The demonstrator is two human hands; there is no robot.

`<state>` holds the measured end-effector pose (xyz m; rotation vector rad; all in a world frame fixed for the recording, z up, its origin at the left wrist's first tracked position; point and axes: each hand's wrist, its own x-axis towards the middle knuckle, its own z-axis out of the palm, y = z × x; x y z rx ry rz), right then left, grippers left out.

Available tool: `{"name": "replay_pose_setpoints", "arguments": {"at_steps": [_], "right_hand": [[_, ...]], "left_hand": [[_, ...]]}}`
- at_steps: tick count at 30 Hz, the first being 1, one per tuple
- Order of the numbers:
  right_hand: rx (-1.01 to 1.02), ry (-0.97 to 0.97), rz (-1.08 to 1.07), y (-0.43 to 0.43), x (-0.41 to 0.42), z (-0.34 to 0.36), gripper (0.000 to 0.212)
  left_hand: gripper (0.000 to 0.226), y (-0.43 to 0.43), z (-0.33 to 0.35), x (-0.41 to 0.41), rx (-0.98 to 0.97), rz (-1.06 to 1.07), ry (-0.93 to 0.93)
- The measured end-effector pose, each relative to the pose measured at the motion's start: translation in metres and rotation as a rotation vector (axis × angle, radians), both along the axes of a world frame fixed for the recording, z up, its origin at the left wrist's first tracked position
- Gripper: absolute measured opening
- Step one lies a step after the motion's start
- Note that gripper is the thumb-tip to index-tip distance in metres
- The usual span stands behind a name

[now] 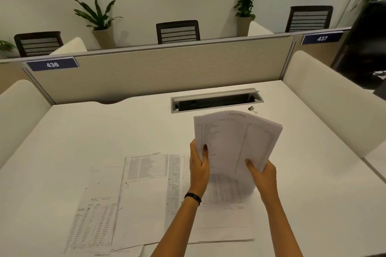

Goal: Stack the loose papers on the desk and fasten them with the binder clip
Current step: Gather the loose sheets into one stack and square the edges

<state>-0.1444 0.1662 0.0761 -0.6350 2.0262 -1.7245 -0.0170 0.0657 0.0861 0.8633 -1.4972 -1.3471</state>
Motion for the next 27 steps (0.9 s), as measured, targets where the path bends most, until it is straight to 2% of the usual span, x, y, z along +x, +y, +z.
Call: {"name": "replay_pose_setpoints", "arguments": {"at_steps": [8,12,19,27], "right_hand": [[0.007,0.069,-0.02,0.009,0.002,-0.008,0.008],[-0.022,0.098,-0.013,0.012,0.0,-0.011,0.02],[0.059,0.031,0.013,0.019,-0.003,-0.034,0.029],[0.17,-0.029,0.008,0.024,0.002,-0.063,0.029]], "left_hand": [[0.028,0.002,-0.028,0.013,-0.001,-0.007,-0.105],[0.036,-0.006,-0.034,0.018,0.027,0.009,-0.144],[0.045,-0.009,-0.054,0.035,0.069,-0.003,-0.277],[0.037,-0.014,-0.074,0.051,0.11,-0.06,-0.411]]}}
